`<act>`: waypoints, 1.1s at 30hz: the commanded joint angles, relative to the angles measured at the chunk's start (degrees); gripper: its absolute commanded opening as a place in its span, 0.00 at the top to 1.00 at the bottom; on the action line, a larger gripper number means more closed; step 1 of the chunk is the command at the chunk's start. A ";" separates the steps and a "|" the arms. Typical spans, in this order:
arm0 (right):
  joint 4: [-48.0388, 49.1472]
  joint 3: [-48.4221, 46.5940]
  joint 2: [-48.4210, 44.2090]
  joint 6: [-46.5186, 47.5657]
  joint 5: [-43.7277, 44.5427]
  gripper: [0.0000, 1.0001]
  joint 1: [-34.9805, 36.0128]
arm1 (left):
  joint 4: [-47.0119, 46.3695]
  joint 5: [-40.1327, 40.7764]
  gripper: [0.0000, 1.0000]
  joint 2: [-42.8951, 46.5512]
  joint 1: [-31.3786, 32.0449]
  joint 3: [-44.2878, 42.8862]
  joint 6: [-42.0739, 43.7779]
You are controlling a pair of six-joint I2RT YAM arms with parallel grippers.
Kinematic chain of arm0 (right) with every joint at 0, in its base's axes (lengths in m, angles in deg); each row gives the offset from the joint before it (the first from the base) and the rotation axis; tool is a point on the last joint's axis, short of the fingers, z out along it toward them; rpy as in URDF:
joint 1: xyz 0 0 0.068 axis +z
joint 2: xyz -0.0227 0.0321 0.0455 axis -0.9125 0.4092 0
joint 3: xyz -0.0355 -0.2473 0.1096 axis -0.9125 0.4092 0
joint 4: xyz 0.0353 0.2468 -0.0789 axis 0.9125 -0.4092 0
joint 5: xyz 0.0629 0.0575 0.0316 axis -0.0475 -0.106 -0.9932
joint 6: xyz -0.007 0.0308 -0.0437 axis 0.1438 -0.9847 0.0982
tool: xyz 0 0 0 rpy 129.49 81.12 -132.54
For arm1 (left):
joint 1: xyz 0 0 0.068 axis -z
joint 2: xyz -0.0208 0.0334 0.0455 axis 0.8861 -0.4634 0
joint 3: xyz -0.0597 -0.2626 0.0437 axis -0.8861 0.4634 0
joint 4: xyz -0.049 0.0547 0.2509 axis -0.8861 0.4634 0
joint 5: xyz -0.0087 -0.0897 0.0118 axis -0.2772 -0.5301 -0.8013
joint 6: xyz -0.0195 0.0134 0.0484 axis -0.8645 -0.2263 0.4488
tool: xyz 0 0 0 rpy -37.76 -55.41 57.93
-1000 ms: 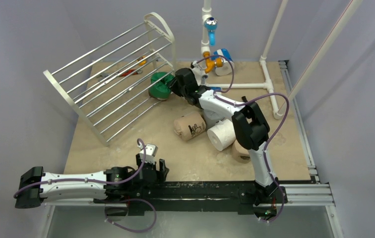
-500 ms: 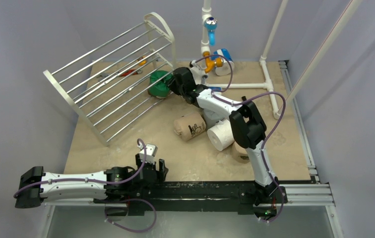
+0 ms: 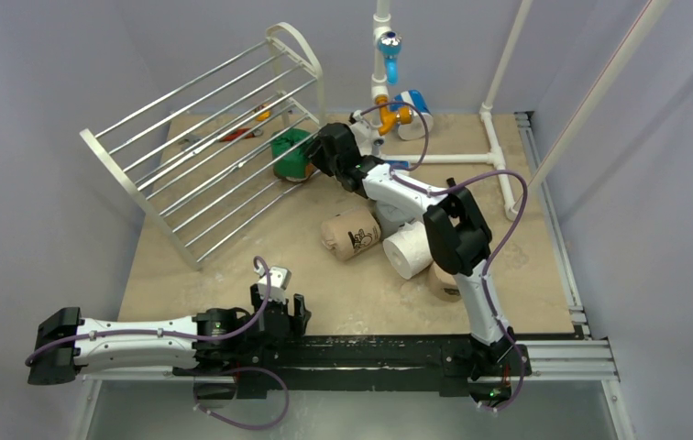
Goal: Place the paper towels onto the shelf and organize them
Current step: Place the paper towel on the shelf.
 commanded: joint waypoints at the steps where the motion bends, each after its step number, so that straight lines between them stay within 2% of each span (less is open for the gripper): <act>1: -0.26 -2.01 -0.21 -1.39 -0.39 0.54 0.08 | -1.15 1.36 0.23 -0.21 0.34 -2.06 -1.08; 15: -0.53 -0.44 -3.08 0.31 -1.32 0.40 0.18 | -1.19 1.41 0.24 -0.23 0.42 -2.15 -1.01; 33: -0.29 6.61 -10.51 2.67 -4.02 0.30 0.16 | -1.44 1.34 0.24 -0.33 0.49 -2.06 -1.14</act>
